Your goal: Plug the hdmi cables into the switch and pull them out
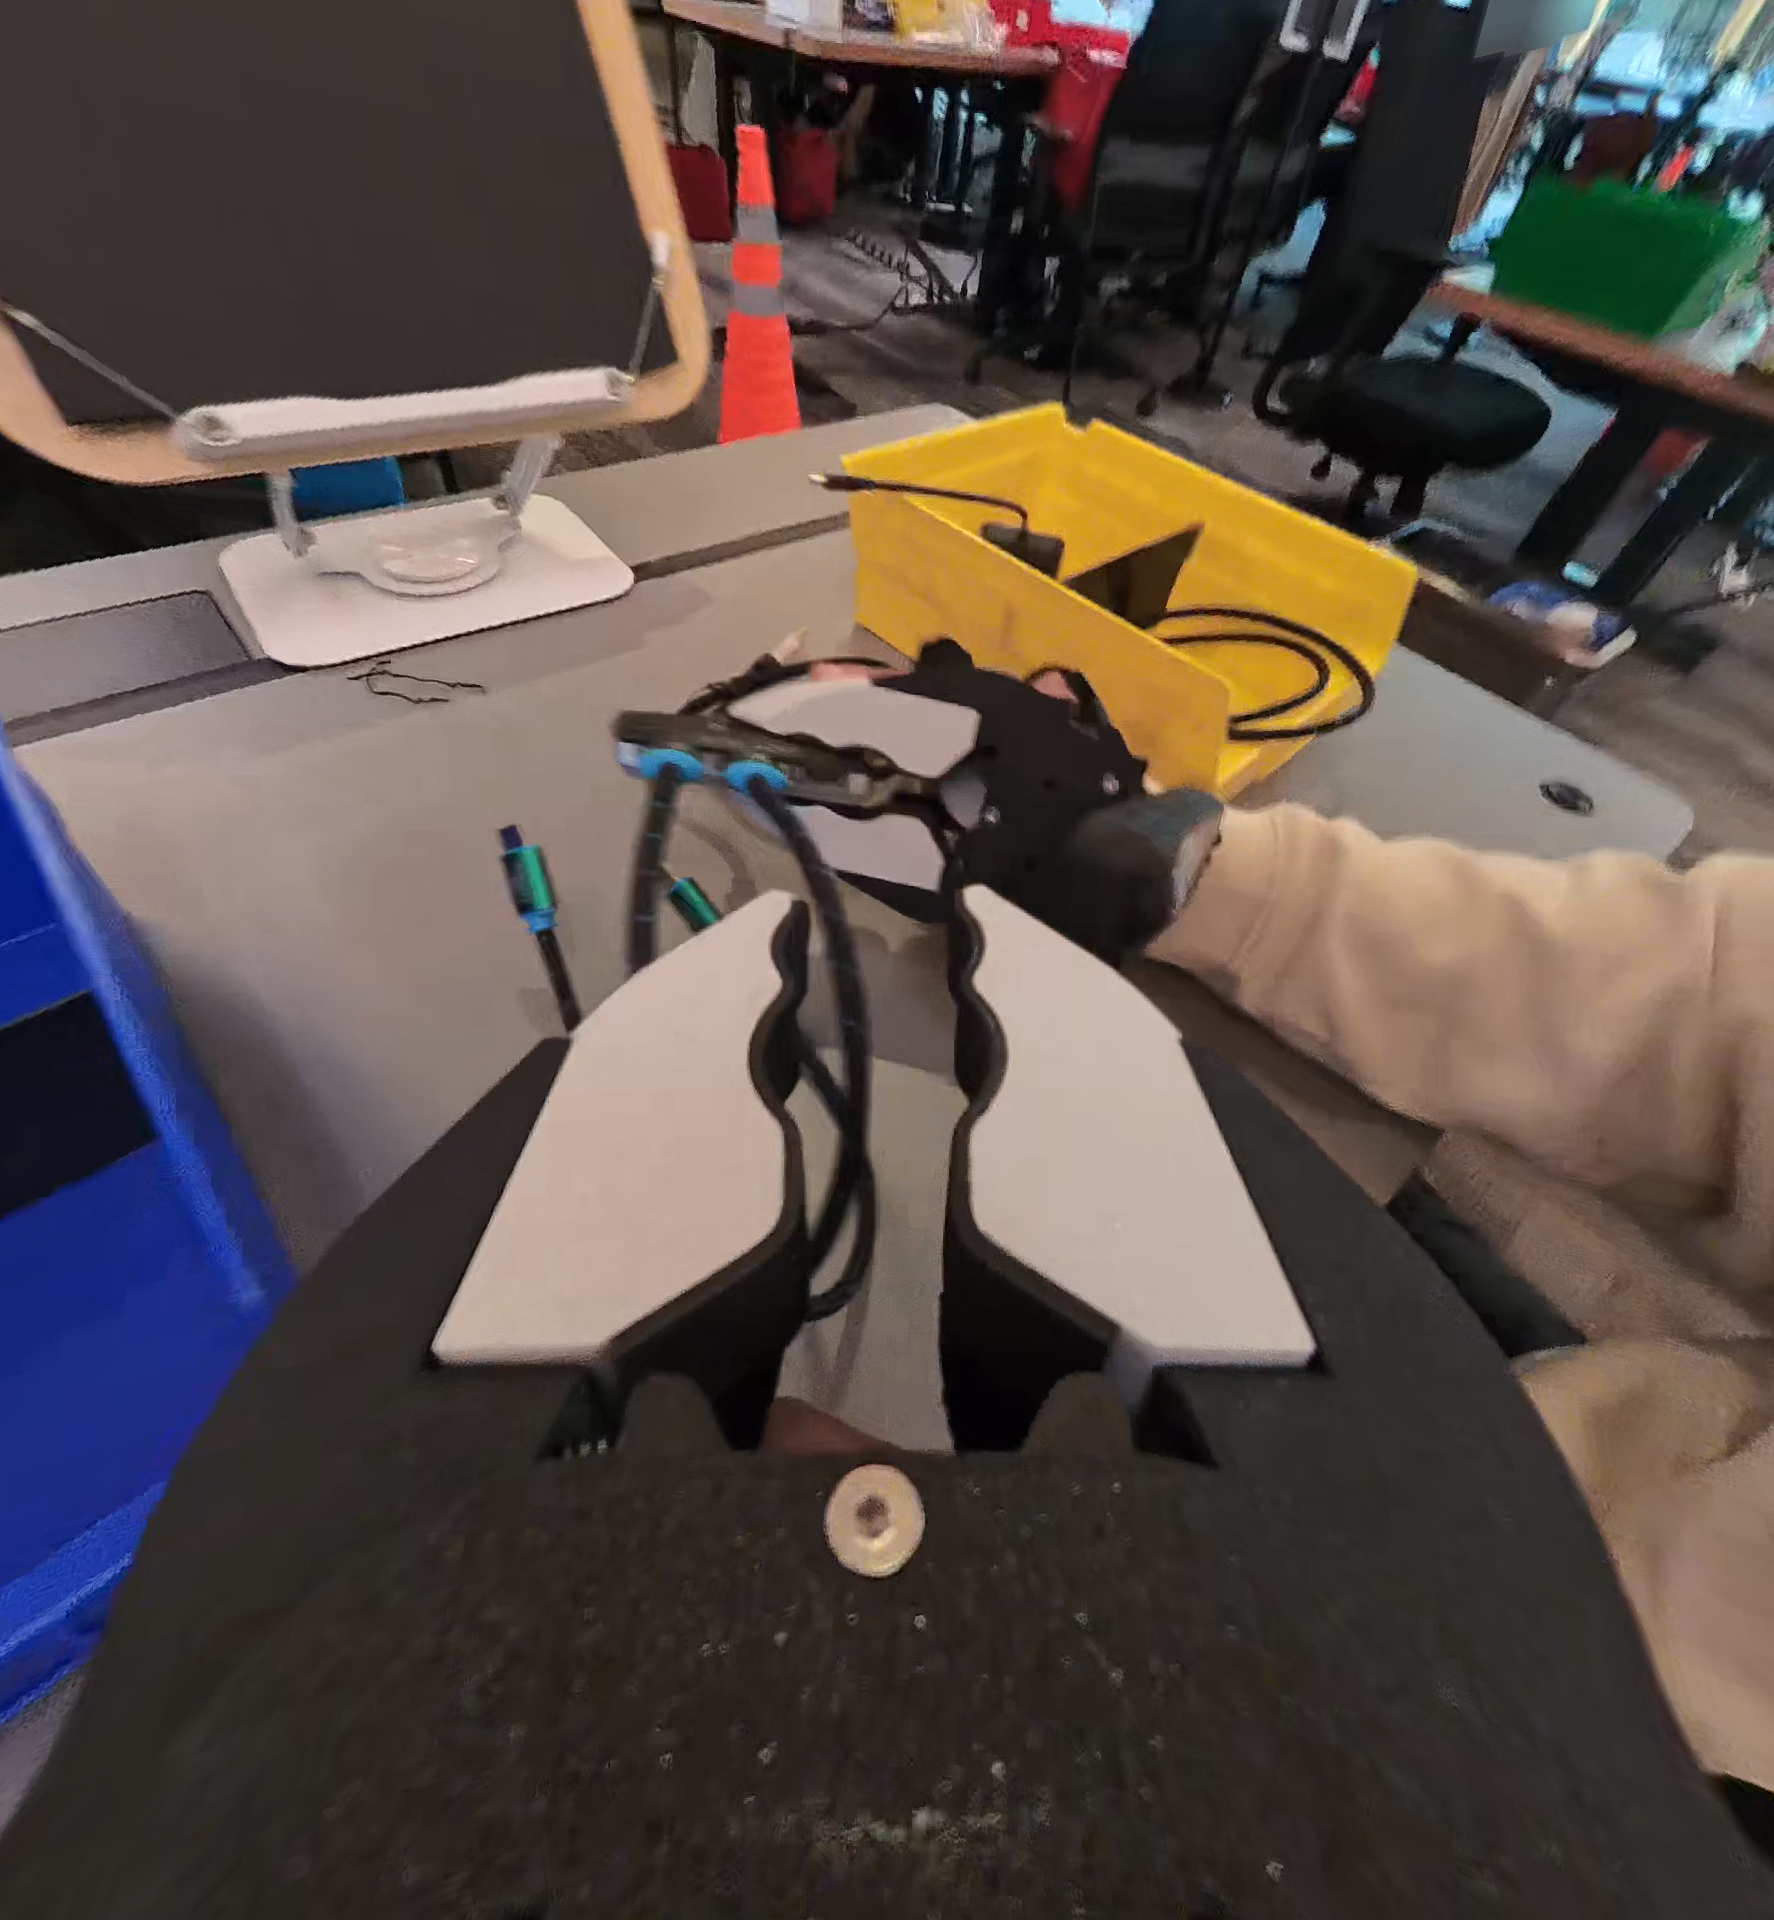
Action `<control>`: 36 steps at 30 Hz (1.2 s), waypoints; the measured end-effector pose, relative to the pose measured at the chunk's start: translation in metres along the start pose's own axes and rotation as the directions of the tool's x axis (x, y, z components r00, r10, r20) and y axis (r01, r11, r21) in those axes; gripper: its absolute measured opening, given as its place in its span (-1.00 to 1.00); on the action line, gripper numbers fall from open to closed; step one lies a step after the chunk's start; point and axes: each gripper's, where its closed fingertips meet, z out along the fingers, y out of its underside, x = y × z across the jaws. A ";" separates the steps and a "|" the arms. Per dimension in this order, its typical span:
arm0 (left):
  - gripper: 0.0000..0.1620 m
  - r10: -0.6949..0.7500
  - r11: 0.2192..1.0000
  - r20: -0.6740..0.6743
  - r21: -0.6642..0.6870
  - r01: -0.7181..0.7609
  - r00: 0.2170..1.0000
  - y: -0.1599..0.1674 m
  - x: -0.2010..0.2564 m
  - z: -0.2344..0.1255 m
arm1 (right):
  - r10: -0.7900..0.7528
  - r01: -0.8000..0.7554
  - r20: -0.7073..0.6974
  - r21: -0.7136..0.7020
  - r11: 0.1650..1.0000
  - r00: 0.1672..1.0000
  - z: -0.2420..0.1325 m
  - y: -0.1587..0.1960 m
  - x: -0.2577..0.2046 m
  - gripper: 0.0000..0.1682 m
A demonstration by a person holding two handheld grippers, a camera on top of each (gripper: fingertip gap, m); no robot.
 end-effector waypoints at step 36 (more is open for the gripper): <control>-0.75 0.434 0.895 0.168 0.035 -0.445 0.885 0.030 -0.028 0.119 | -0.001 0.001 0.004 -0.058 0.998 1.000 -0.035 -0.009 0.002 -0.73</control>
